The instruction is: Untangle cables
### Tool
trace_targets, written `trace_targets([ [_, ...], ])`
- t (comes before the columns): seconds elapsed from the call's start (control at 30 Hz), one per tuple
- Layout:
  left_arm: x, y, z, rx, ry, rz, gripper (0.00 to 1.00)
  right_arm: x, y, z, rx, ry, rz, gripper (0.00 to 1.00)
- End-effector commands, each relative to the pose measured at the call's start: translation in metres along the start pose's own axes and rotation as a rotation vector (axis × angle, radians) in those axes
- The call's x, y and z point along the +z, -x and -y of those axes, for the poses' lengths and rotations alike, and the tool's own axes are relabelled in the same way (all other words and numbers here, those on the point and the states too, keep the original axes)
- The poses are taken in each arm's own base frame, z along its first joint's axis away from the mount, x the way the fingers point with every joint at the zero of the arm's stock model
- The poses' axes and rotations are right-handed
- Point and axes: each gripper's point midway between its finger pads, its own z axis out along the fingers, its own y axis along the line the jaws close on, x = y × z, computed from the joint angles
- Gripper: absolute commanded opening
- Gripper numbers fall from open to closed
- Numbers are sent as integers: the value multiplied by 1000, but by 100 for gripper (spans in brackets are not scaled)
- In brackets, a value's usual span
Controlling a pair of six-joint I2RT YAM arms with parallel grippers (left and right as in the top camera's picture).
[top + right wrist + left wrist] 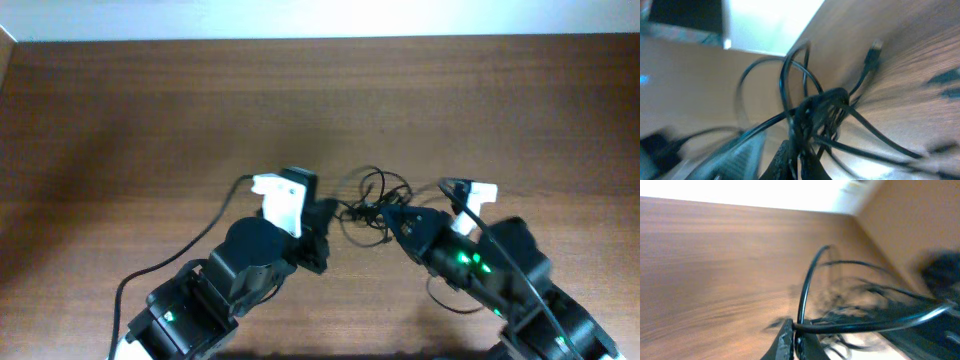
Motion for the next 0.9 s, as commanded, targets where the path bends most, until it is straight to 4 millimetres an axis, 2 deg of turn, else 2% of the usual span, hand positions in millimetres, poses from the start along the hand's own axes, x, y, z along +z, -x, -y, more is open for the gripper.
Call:
trace_targets([
  [0.0, -9, 22, -45, -77, 258, 143, 0, -56, -7, -54, -107, 231, -5, 4],
  [0.03, -6, 21, -46, -94, 261, 139, 0, -66, -7, -62, -114, 268, 6, 4],
  [0.07, 6, 11, -44, -85, 257, 90, 0, -87, -4, -83, -137, 370, 39, 4],
  [0.17, 41, -18, -52, -47, 317, -27, 0, -121, -1, -122, -290, 561, 123, 4],
  [0.33, 89, -69, -70, -18, 413, -195, 0, -148, 7, -155, -579, 693, 308, 4],
  [0.4, 97, -81, -63, -26, 372, -249, 0, -143, 22, -146, -602, 613, 395, 4],
  [0.47, 96, -77, -60, -33, 356, -233, 0, -128, 47, -115, -557, 420, 482, 4],
  [0.5, 90, -57, -50, -54, 310, -162, 0, -113, 60, -75, -525, 217, 503, 4],
  [0.53, 85, -43, -43, -69, 277, -113, 0, -106, 57, -58, -527, 146, 465, 4],
  [0.57, 73, -15, -26, -101, 194, -18, 0, -95, 48, -33, -533, 58, 388, 4],
  [0.63, 46, 30, 1, -150, 51, 143, 0, -83, 41, 4, -534, -94, 307, 4],
  [0.67, 18, 60, 10, -178, -8, 258, 0, -74, 38, 34, -533, -232, 252, 4],
  [0.73, -29, 91, 13, -209, -56, 400, 0, -65, 38, 58, -533, -351, 213, 4],
  [0.8, -80, 108, 11, -231, -109, 501, 0, -52, 41, 54, -534, -350, 211, 4],
  [0.87, -93, 106, 7, -171, -95, 506, 0, -54, 51, 57, -537, -391, 263, 4],
])
